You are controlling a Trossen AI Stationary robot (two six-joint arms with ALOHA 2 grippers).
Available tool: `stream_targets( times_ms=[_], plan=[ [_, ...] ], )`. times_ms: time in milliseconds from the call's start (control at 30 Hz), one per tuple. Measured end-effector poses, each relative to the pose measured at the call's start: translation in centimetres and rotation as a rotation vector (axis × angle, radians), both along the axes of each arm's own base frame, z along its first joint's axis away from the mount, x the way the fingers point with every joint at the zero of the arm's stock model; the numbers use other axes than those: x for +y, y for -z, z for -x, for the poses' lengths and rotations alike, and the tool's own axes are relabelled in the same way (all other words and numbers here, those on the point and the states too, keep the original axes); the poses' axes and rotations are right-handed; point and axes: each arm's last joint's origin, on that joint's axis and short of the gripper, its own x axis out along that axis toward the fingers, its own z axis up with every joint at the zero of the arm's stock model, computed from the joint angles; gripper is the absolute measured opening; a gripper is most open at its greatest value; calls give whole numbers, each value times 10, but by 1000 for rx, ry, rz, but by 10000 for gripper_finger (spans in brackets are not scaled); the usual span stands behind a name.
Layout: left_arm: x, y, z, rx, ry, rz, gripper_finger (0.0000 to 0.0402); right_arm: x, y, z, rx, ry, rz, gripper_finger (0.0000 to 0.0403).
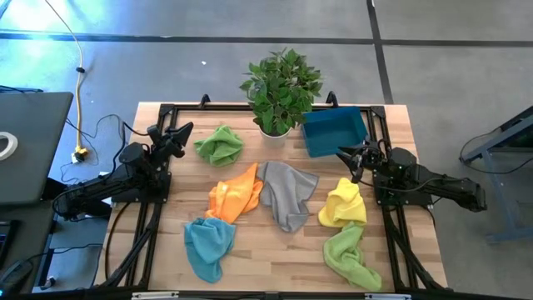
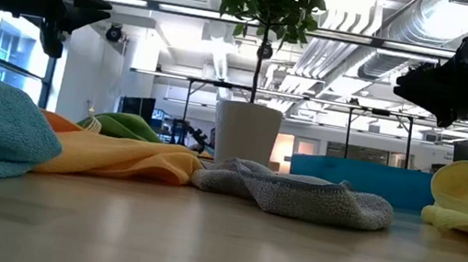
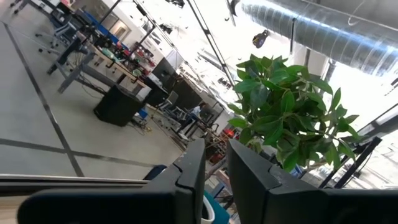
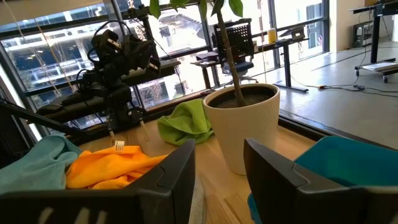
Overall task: Sort microfiber towel by color & place in baskets
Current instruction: Fold the gray towel
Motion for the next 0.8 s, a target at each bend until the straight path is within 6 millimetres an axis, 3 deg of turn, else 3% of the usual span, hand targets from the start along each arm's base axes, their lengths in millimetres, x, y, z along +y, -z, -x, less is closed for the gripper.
stream_targets(
  times_ms=[233,433,800],
  plan=[
    [-1,-6,1,-114,47,21,58,0,0,0,1,0,0,130],
    [-7,-18,3,-182,160,-106,58,0,0,0,0,0,0,130],
    [-15,-42,14,-311,178,-287,58,-1,-1,1,-17,45,-4,130]
  ],
)
